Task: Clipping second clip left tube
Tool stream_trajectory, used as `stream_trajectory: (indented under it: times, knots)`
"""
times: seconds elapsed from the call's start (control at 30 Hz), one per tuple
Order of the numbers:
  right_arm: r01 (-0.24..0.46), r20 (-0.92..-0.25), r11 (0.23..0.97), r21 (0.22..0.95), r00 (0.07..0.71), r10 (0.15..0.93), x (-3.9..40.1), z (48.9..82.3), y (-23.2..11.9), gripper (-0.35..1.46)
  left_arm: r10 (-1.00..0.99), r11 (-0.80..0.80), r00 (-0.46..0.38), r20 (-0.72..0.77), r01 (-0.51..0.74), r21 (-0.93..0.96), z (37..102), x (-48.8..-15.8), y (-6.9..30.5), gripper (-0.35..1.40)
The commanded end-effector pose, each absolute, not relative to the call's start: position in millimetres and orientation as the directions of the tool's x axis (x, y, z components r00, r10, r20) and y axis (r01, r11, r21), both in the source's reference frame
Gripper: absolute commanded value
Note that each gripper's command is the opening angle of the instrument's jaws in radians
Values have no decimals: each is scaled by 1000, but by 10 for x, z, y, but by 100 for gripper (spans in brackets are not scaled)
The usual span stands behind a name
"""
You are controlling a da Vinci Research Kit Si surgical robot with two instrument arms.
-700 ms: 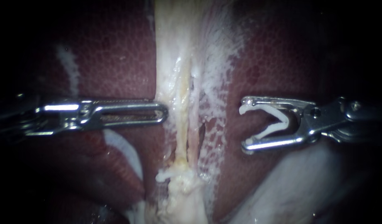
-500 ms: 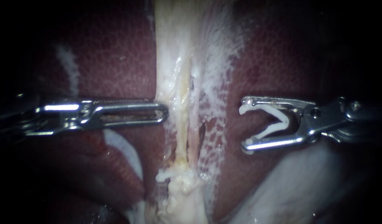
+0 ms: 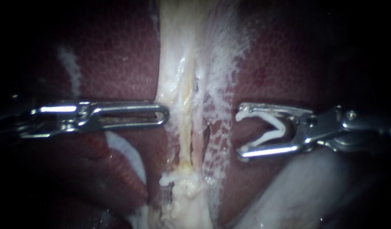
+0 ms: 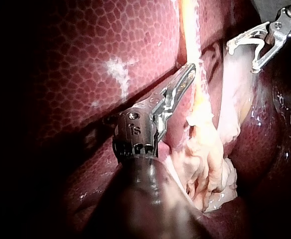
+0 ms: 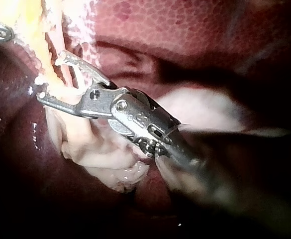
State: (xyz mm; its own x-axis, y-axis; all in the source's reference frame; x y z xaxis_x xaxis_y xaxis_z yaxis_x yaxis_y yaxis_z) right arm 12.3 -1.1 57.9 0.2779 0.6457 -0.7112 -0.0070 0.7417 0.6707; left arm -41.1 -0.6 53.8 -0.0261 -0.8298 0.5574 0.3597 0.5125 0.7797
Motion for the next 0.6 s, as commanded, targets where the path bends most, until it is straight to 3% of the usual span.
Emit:
stream_trajectory:
  times: [0.03,0.4,0.6]
  knots:
    - [-3,-701,735,678,298,647,128,583,-16,58,-830,513,-30,557,351,783,535,-409,-5,-35]
    - [-8,-616,669,743,381,689,168,614,-43,55,-830,504,-58,554,347,791,499,-400,-4,-35]
    - [0,-617,669,743,388,685,180,626,-44,54,-829,503,-64,555,345,792,490,-400,-7,-35]
